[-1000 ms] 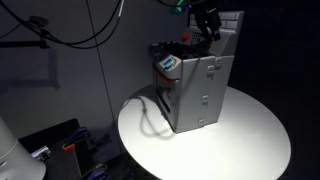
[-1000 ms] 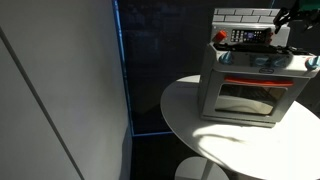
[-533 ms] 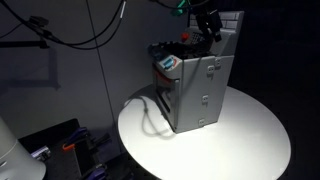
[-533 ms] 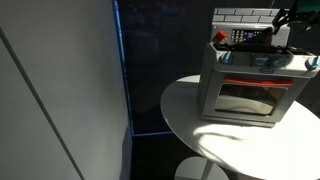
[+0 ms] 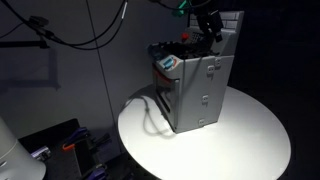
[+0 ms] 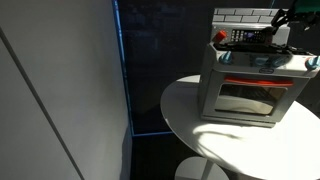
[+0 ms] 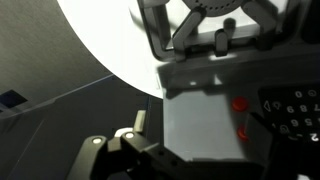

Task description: Push the top right orange button on the cooker

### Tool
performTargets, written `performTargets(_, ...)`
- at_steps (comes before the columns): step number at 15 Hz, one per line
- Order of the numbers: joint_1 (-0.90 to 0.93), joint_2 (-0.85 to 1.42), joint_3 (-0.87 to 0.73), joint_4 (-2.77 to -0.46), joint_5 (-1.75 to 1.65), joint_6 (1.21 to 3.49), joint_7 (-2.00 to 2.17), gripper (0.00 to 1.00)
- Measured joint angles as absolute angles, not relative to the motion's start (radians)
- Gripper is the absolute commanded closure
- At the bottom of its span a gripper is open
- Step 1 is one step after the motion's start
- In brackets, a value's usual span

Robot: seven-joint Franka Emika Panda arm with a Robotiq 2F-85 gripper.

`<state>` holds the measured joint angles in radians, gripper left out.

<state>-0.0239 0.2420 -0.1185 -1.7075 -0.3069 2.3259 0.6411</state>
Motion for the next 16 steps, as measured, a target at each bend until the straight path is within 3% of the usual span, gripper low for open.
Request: performTargets(16, -0.018, 0.26, -0.122, -1.691, -0.307, 2.326, 0.641, 0.0)
